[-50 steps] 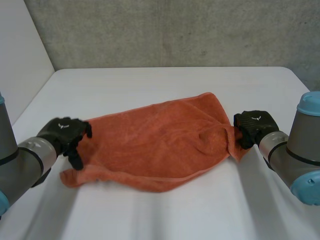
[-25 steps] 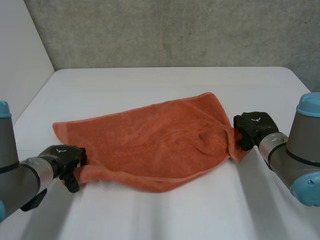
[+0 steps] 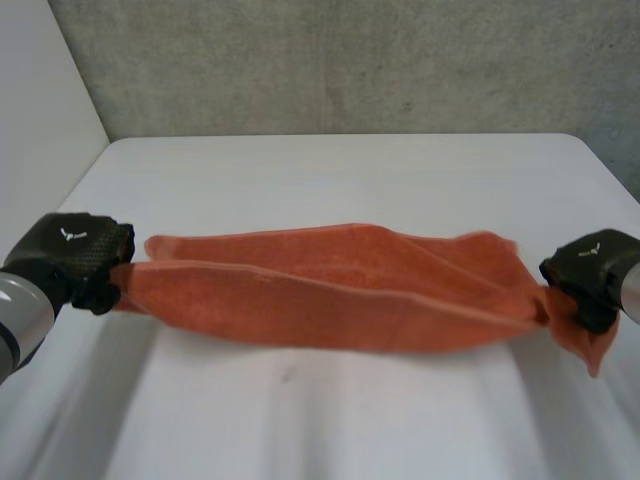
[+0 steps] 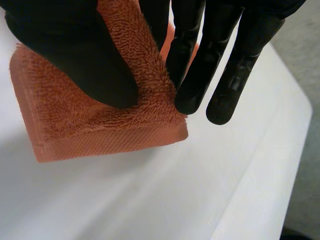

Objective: Fold the laundry

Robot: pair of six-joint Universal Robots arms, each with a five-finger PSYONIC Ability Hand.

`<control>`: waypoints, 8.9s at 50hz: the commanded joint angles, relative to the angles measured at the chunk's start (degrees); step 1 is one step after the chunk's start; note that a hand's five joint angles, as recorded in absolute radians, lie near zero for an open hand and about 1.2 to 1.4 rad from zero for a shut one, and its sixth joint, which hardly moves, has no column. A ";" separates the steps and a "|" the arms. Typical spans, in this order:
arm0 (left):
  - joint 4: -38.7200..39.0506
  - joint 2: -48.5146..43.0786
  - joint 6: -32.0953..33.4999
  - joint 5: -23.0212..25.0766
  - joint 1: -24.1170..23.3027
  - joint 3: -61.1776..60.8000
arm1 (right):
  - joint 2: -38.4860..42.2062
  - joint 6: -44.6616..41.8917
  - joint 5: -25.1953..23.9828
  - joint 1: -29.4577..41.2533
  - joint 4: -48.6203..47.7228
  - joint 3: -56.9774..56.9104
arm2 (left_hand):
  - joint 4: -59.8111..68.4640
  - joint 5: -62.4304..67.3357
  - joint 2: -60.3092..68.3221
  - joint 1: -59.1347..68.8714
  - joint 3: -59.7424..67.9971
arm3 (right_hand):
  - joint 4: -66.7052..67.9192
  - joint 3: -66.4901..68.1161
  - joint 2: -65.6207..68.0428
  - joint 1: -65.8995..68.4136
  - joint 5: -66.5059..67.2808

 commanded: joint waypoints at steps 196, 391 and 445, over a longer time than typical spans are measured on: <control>12.41 -17.26 5.88 2.68 7.54 -2.35 | 6.82 -2.54 -5.89 -5.58 -10.80 7.19 | 11.57 14.85 11.51 14.14 11.91 | 11.68 11.92 12.51 25.64 13.33; 44.59 -26.84 1.22 -0.75 -8.55 2.49 | 24.84 33.94 -7.39 9.27 -42.01 0.06 | -58.43 -55.15 -58.49 -55.86 -58.09 | -31.16 -30.92 -30.33 -17.20 -29.51; 44.32 -22.71 -8.80 -2.33 -6.35 3.02 | 48.75 34.73 -13.11 39.33 -29.89 -43.52 | -58.43 -55.15 -58.49 -55.86 -58.09 | 11.40 11.65 12.23 25.37 13.05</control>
